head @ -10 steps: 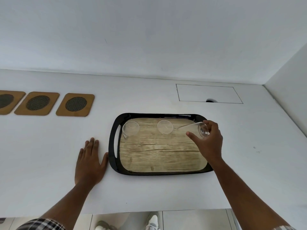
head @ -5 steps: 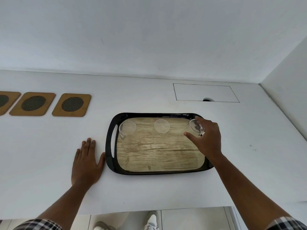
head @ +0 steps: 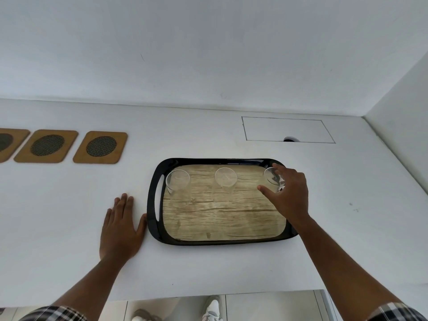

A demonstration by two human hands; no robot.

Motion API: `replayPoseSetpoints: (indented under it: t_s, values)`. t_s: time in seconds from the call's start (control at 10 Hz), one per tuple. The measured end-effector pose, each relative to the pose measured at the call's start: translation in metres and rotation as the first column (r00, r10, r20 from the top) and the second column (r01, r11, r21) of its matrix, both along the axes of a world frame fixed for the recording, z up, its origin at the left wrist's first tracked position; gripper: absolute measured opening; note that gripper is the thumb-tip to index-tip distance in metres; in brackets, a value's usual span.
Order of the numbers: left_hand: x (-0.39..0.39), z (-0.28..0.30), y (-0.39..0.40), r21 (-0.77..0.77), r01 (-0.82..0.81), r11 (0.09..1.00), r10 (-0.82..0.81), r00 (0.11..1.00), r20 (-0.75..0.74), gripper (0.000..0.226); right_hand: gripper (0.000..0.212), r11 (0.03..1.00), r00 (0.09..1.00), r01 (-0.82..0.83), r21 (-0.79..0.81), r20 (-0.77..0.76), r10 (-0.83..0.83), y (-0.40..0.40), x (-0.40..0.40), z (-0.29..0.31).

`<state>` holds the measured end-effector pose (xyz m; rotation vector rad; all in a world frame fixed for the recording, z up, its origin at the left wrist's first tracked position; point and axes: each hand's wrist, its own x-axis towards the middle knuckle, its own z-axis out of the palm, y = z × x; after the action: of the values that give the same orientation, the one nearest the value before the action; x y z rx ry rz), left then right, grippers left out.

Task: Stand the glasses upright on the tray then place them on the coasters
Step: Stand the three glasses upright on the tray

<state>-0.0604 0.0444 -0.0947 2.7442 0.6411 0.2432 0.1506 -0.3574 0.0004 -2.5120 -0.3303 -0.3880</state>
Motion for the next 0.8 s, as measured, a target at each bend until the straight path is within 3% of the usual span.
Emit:
replayPoseSetpoints:
  t_s: [0.3,0.5,0.6,0.8]
  values:
    - [0.001,0.000,-0.001,-0.003,-0.002,1.000,0.002,1.000,0.001,0.079,0.085,0.999,0.998,-0.044,0.016,-0.037,0.044,0.001,-0.003,-0.005]
    - [0.001,0.001,-0.001,-0.007,0.001,1.000,-0.001,1.000,0.004,0.079,0.083,0.999,0.993,0.044,0.007,0.112,-0.045,0.022,-0.018,0.005]
    - [0.001,0.002,0.000,-0.005,0.005,1.000,-0.005,1.000,0.010,0.080,0.077,1.000,0.984,0.007,0.005,0.180,-0.008,0.040,-0.026,0.014]
    - [0.001,0.001,-0.001,-0.017,0.004,1.000,-0.004,1.000,0.006,0.080,0.071,0.993,0.980,-0.116,0.028,0.168,0.109,0.087,-0.052,0.032]
